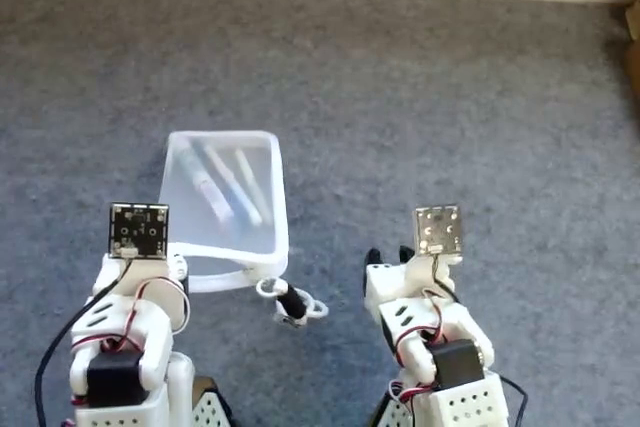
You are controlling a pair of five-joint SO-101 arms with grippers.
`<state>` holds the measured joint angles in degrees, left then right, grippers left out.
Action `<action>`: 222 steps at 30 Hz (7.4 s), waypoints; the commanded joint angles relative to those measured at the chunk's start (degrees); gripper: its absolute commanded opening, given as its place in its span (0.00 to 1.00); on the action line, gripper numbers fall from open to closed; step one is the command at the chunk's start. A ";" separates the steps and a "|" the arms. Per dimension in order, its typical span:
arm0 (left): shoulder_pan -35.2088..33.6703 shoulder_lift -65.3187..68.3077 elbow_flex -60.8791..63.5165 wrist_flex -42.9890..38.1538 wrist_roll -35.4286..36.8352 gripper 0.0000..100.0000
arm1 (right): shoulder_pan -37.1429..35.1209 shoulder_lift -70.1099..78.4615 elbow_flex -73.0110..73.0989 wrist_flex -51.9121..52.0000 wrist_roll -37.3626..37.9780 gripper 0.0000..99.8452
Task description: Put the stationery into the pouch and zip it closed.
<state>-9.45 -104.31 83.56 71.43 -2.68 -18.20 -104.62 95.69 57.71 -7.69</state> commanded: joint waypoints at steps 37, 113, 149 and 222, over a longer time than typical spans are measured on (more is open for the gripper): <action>11.65 0.04 13.58 4.22 -0.35 0.01 | 10.95 -0.75 8.84 1.63 -0.26 0.01; 10.42 0.04 8.31 -20.57 10.90 0.01 | -34.59 49.71 -33.10 2.77 1.85 0.13; 9.89 0.04 8.04 -20.40 10.55 0.01 | -34.42 49.54 -32.48 2.86 11.25 0.01; 10.95 26.51 -40.31 -13.19 -5.27 0.28 | -26.59 47.52 -73.19 12.79 14.33 0.01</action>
<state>4.44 -78.46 50.42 50.59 -8.57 -45.54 -67.16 36.70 66.68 7.78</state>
